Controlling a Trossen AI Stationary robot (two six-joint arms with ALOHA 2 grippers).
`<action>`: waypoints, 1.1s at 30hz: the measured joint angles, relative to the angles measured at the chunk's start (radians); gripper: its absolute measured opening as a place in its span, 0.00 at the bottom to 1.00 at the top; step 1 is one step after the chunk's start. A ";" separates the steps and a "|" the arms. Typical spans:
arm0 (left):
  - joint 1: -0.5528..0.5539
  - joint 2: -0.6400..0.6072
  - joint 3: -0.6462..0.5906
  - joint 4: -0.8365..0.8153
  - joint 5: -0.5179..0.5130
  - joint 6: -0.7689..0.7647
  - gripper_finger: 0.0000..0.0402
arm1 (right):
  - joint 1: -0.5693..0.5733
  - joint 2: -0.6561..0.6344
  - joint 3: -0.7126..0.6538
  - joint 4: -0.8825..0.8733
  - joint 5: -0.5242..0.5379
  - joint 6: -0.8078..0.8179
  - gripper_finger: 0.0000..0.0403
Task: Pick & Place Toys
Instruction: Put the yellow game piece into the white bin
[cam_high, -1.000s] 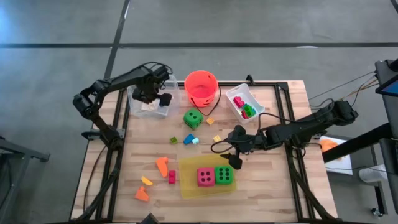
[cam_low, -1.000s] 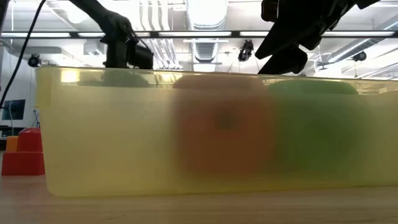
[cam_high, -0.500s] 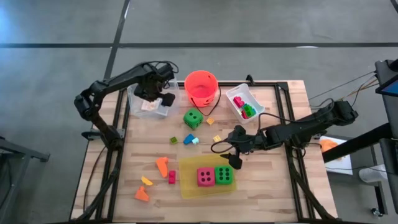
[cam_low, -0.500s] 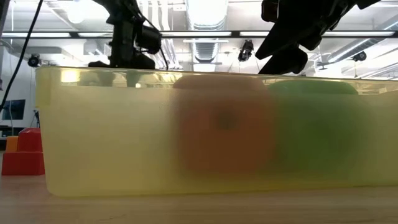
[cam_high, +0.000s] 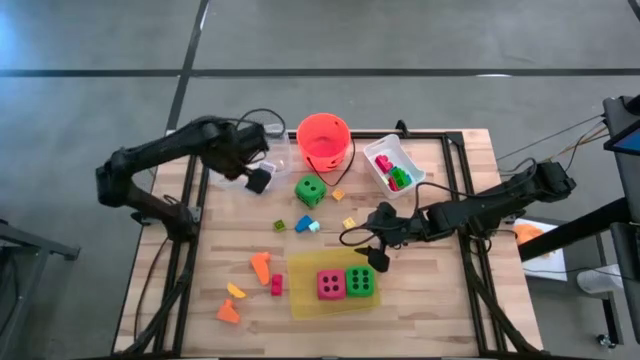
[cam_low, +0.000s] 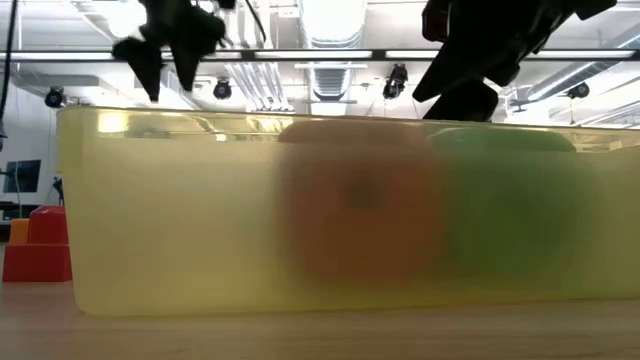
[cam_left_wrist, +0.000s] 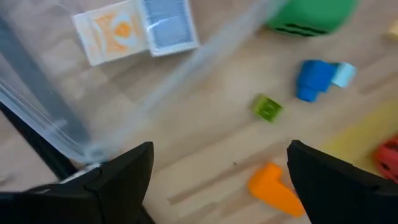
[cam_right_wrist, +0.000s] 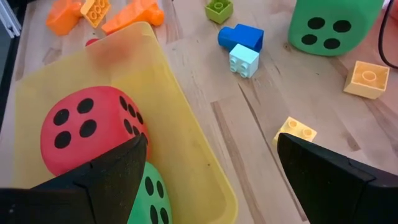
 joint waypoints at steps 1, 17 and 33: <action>-0.035 -0.018 0.000 -0.001 0.000 -0.026 0.87 | 0.000 0.000 0.000 0.003 0.000 0.000 0.88; -0.681 0.048 -0.002 0.005 -0.043 -0.414 0.87 | 0.000 0.000 0.003 0.010 0.000 -0.038 0.88; -0.742 0.237 -0.131 0.099 0.014 -0.391 0.87 | 0.000 0.000 0.004 0.012 0.000 -0.068 0.88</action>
